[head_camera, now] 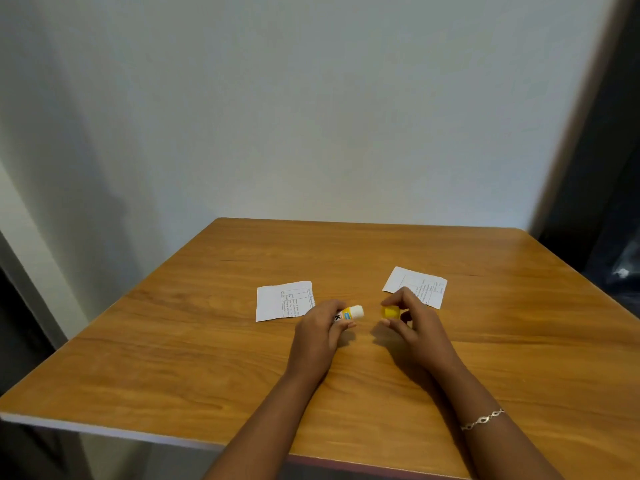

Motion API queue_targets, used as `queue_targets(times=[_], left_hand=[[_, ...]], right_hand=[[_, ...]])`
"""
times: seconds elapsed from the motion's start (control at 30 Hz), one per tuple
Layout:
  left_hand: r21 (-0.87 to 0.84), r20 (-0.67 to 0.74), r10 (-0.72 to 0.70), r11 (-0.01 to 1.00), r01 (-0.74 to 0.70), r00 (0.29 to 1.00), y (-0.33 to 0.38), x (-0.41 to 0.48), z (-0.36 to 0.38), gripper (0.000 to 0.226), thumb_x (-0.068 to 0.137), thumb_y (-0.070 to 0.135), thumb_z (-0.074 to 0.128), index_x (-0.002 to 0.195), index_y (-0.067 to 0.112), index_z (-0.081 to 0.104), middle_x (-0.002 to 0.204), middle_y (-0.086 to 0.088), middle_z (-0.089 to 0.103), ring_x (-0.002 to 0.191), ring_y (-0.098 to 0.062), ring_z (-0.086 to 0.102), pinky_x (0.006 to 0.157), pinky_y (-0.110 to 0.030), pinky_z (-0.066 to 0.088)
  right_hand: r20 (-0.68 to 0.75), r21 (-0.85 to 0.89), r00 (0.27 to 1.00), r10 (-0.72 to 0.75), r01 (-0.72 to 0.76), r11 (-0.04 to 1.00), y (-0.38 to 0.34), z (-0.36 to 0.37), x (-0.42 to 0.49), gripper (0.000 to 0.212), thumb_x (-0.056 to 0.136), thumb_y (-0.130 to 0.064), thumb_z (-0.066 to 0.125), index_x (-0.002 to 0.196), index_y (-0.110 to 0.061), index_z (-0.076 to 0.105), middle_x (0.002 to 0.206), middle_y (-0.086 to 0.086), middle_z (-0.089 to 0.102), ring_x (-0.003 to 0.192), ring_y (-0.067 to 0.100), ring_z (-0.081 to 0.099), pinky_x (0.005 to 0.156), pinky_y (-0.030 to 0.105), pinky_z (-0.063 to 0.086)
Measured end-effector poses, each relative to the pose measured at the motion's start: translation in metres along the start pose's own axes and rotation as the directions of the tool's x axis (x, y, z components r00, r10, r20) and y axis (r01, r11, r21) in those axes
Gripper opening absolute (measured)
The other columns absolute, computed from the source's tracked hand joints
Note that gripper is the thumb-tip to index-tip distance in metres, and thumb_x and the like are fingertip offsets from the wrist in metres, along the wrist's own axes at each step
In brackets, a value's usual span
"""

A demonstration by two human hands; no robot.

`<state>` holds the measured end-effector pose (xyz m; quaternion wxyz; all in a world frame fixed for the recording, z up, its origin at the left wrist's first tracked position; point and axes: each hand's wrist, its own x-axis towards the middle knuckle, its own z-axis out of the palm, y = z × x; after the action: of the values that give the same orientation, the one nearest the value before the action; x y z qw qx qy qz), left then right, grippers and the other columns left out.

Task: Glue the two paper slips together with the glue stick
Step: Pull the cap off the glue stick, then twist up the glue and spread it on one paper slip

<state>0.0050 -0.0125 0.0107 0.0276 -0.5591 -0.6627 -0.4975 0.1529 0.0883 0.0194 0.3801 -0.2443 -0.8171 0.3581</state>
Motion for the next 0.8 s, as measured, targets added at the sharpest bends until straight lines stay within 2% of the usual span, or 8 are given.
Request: queue_targets(times=[0.13,0.2,0.3,0.37,0.47,0.6,0.67,0.8], left_hand=[[-0.053,-0.016,-0.051,0.997,0.05,0.999,0.002,-0.001,-0.001,0.01,0.083,0.015,0.063,0.091,0.016,0.057,0.076,0.011,0.056,0.069,-0.006,0.052,0.059,-0.012,0.035],[-0.108,-0.043,-0.087,0.991,0.082,0.995,0.002,0.0,-0.002,0.014,0.081,0.013,0.064,0.09,0.015,0.054,0.075,0.004,0.057,0.069,-0.011,0.05,0.057,-0.015,0.035],[-0.17,-0.064,-0.114,0.98,0.101,0.991,0.003,0.001,-0.004,0.018,0.079,0.01,0.066,0.088,0.014,0.051,0.076,-0.004,0.056,0.068,-0.011,0.047,0.057,-0.016,0.034],[-0.197,-0.071,-0.117,0.975,0.101,0.991,0.004,0.001,-0.004,0.019,0.077,0.009,0.068,0.086,0.015,0.052,0.078,-0.004,0.056,0.07,-0.011,0.047,0.059,-0.015,0.035],[-0.231,-0.09,-0.134,0.967,0.11,0.987,0.001,0.001,-0.004,0.022,0.074,0.008,0.071,0.086,0.014,0.053,0.081,-0.004,0.057,0.073,-0.012,0.05,0.063,-0.018,0.038],[-0.282,-0.115,-0.174,0.95,0.136,0.978,-0.001,0.001,-0.005,0.03,0.071,0.005,0.073,0.096,0.015,0.061,0.089,0.004,0.062,0.085,-0.005,0.056,0.072,-0.015,0.043],[-0.248,-0.142,-0.153,0.962,0.115,0.978,-0.002,0.002,-0.005,0.027,0.07,0.005,0.073,0.093,0.014,0.064,0.086,0.01,0.061,0.083,-0.002,0.054,0.069,-0.009,0.04],[-0.178,-0.206,-0.159,0.976,0.123,0.966,-0.002,0.002,-0.008,0.023,0.069,0.009,0.074,0.09,0.014,0.067,0.083,0.02,0.057,0.088,-0.003,0.048,0.071,-0.013,0.036]], right_hand=[[-0.04,0.046,0.996,0.086,-0.084,0.995,0.004,-0.006,0.004,0.028,0.082,-0.005,0.06,0.099,-0.027,0.064,0.097,-0.012,0.064,0.089,0.0,0.056,0.068,0.01,0.038],[-0.087,0.056,0.987,0.136,-0.131,0.99,0.008,-0.007,0.005,0.024,0.079,-0.003,0.064,0.09,-0.024,0.064,0.093,-0.011,0.063,0.083,0.002,0.055,0.069,0.014,0.041],[-0.151,0.036,0.967,0.204,-0.201,0.979,0.011,-0.008,0.005,0.02,0.073,-0.003,0.07,0.083,-0.019,0.063,0.083,-0.004,0.061,0.077,0.017,0.055,0.068,0.025,0.045],[-0.153,0.017,0.964,0.219,-0.219,0.976,0.011,-0.009,0.005,0.018,0.071,-0.003,0.072,0.082,-0.016,0.065,0.078,-0.003,0.061,0.073,0.014,0.054,0.06,0.013,0.041],[-0.137,0.02,0.961,0.24,-0.24,0.971,0.012,-0.009,0.005,0.021,0.07,0.001,0.071,0.085,-0.013,0.065,0.084,0.005,0.067,0.076,0.014,0.057,0.06,0.007,0.041],[-0.116,-0.032,0.957,0.266,-0.271,0.962,0.012,-0.007,0.005,0.028,0.076,0.006,0.063,0.098,-0.01,0.067,0.092,0.009,0.066,0.087,0.021,0.06,0.066,0.008,0.041],[-0.115,-0.054,0.954,0.275,-0.283,0.958,0.011,-0.008,0.005,0.026,0.078,0.008,0.06,0.098,-0.007,0.067,0.094,0.009,0.066,0.088,0.019,0.059,0.064,0.006,0.041],[-0.081,-0.105,0.95,0.301,-0.309,0.945,0.008,-0.009,0.004,0.024,0.078,0.005,0.062,0.098,-0.008,0.066,0.094,0.002,0.063,0.089,0.015,0.057,0.062,0.007,0.039]])
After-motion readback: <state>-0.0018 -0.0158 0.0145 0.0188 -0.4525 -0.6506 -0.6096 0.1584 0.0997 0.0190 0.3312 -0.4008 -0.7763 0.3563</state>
